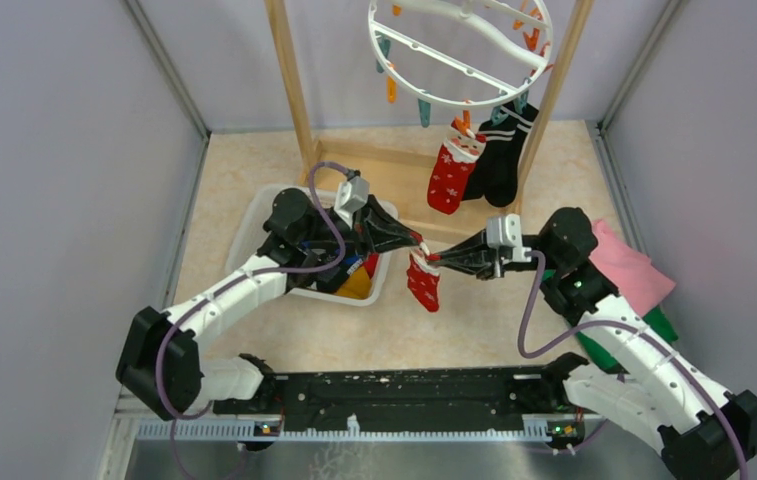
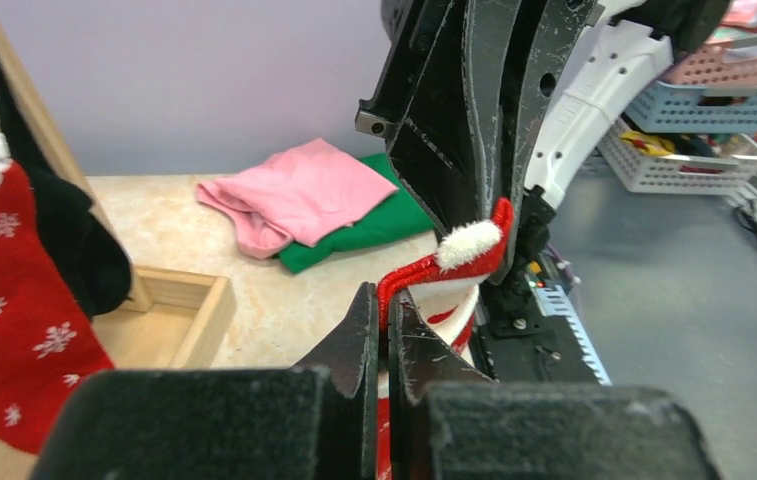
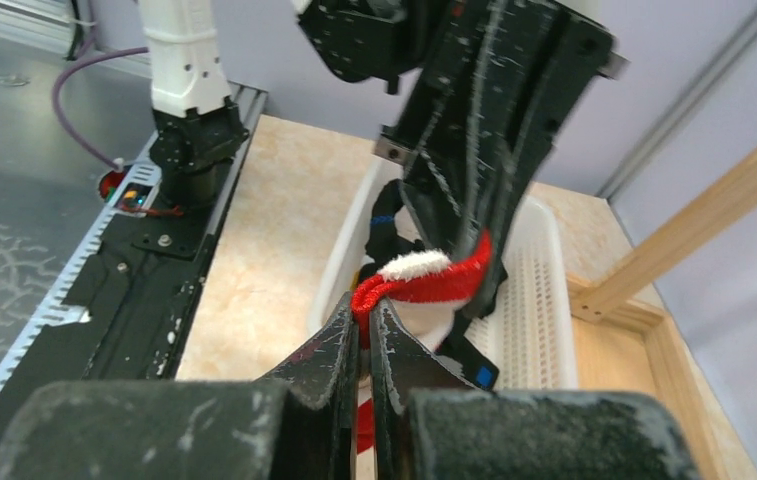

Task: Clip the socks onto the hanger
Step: Pick up the sock from the bin.

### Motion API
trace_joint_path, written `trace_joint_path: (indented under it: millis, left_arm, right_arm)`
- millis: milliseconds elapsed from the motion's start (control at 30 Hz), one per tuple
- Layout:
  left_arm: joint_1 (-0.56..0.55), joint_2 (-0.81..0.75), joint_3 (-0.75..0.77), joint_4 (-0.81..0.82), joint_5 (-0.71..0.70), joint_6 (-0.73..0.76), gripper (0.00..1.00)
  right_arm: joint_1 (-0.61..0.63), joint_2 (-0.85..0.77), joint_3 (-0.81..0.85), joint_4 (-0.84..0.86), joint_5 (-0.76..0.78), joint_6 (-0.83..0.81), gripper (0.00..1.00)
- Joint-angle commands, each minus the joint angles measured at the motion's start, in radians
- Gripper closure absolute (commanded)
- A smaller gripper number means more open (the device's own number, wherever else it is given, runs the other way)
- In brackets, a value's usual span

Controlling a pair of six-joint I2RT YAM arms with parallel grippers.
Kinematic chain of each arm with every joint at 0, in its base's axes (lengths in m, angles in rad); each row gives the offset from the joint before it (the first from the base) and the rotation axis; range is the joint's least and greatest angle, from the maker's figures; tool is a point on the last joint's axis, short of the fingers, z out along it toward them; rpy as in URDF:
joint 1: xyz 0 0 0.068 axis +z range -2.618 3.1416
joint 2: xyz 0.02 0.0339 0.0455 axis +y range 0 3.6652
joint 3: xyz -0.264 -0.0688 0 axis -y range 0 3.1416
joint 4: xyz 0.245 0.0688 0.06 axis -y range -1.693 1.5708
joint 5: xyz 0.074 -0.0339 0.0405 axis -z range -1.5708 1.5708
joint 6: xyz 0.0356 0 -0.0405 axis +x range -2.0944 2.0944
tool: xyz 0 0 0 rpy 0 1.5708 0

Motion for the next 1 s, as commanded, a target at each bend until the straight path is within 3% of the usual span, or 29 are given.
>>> trace_joint_path:
  millis: [0,100,233,300,400,467,533,700,967]
  left_arm:
    - [0.020,0.091,0.089,0.152,0.102,-0.109,1.00]
    - [0.013,0.195,0.135,0.324,0.187,-0.291,1.00]
    - [-0.002,0.343,0.167,0.767,0.257,-0.680,0.99]
    - [-0.002,0.424,0.196,1.022,0.267,-0.906,0.86]
    - [0.000,0.496,0.254,1.070,0.294,-1.075,0.82]
    - [0.006,0.503,0.252,1.064,0.281,-1.051,0.78]
    - [0.022,0.485,0.231,0.990,0.244,-0.961,0.68]
    - [0.031,0.379,0.204,0.566,0.184,-0.595,0.44]
    - [0.107,0.225,0.157,0.181,0.025,-0.316,0.40]
  right_arm:
    - [0.052,0.010,0.044,0.033,-0.100,-0.029,1.00]
    - [0.054,0.030,0.037,0.095,-0.085,0.032,1.00]
    - [0.055,0.048,0.040,0.140,-0.074,0.081,1.00]
    - [0.056,0.046,0.045,0.123,-0.068,0.068,1.00]
    - [0.056,0.031,0.048,0.078,-0.061,0.044,1.00]
    - [0.055,0.018,0.048,0.047,-0.062,0.030,1.00]
    - [0.056,0.007,0.048,0.016,-0.062,0.009,1.00]
    - [0.056,-0.012,0.047,-0.038,-0.042,-0.027,1.00]
    - [0.056,-0.041,0.031,-0.029,0.024,-0.010,1.00]
